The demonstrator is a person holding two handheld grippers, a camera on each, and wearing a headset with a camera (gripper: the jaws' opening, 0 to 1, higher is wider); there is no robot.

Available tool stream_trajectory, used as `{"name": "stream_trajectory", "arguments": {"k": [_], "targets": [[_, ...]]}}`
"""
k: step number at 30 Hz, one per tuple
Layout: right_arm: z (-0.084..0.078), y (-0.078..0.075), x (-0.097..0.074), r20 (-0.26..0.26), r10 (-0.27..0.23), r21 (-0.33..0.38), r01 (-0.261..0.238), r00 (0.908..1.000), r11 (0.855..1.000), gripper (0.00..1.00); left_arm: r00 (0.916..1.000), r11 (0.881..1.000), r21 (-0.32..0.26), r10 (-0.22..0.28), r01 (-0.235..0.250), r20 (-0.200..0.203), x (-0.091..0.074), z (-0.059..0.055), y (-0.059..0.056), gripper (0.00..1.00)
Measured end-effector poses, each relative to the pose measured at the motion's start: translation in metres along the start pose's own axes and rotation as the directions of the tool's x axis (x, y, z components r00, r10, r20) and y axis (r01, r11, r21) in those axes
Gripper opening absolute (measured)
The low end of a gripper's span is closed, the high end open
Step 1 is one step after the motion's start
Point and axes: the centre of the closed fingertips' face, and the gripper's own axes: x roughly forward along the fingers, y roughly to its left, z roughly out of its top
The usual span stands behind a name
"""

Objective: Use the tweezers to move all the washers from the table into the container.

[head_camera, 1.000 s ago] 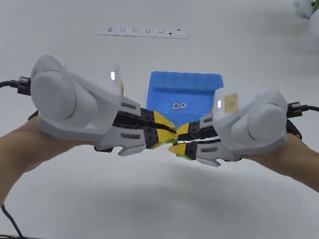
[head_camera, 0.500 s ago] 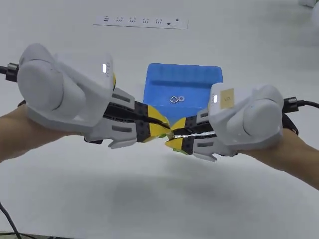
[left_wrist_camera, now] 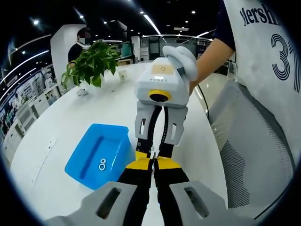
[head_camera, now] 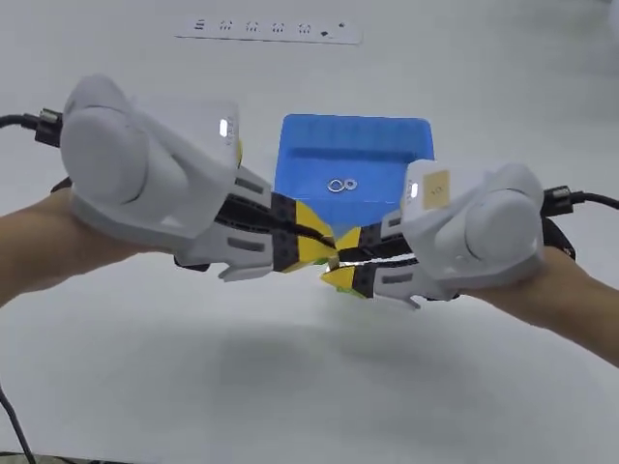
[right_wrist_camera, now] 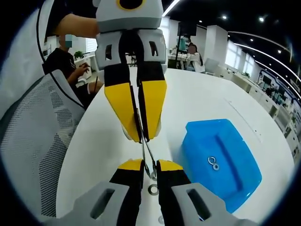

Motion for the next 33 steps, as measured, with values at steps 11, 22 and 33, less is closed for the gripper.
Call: {"name": "stream_trajectory", "arguments": {"k": [11, 22, 33], "targets": [[-0.0016, -0.0013, 0.002, 0.004, 0.005, 0.02, -0.005, 1.0, 1.0, 0.12, 1.0, 1.0, -0.012, -0.001, 0.001, -0.002, 0.0008, -0.0018, 0.0027, 0.06], [-0.0026, -0.0045, 0.0024, -0.006, 0.019, 0.072, -0.018, 0.9998, 0.997, 0.11, 0.9993, 0.999, -0.041, 0.01, -0.011, -0.035, 0.004, -0.0001, 0.0085, 0.06], [-0.0036, -0.0002, 0.0007, -0.007, 0.023, 0.059, -0.023, 0.9997, 0.998, 0.1, 0.9998, 0.995, -0.094, 0.009, -0.011, -0.019, 0.0061, 0.0012, 0.005, 0.06]]}}
